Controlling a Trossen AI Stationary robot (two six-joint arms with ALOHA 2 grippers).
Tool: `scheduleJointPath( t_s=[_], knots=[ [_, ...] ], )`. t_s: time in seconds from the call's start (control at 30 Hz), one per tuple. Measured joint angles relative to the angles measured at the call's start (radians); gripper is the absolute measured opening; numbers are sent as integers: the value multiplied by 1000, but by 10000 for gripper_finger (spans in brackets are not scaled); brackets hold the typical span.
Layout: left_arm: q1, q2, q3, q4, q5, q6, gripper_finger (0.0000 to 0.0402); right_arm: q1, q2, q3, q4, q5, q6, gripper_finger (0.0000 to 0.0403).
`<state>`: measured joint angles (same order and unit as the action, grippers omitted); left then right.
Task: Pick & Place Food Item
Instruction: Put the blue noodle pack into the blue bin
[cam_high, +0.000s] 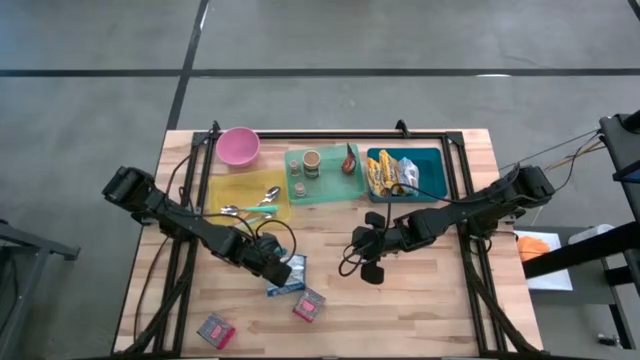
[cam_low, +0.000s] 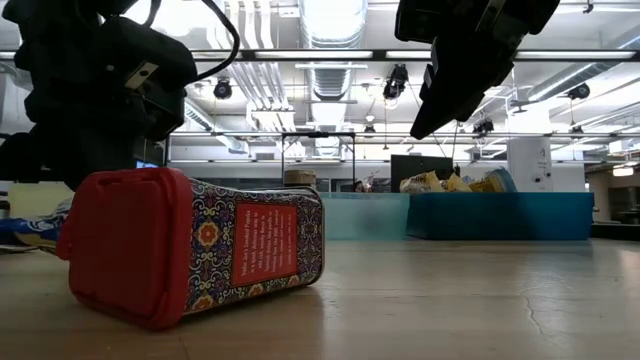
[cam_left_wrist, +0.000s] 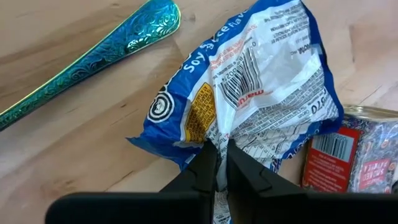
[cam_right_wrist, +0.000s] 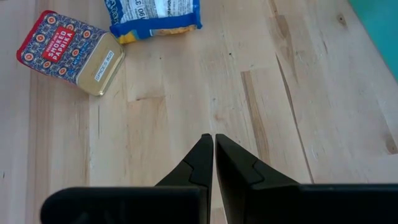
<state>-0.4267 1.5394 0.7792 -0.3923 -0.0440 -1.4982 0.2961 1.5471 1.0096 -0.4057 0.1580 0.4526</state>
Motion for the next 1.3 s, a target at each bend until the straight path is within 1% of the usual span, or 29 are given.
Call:
scheduleJointPath(
  t_s=[0.27,0.57,0.73,1.13,1.3],
  knots=[
    [3,-24,6,15,11,-1,26,0,0,0,0,0,0,17],
    [11,-166,6,23,7,38,26,0,0,0,0,0,0,17],
    [14,-211,6,21,3,44,26,0,0,0,13,0,0,17],
    [31,-286,6,4,3,62,26,0,0,0,289,0,13,17],
    [47,-307,6,5,19,74,26,0,1,0,336,0,-8,17]
  ],
)
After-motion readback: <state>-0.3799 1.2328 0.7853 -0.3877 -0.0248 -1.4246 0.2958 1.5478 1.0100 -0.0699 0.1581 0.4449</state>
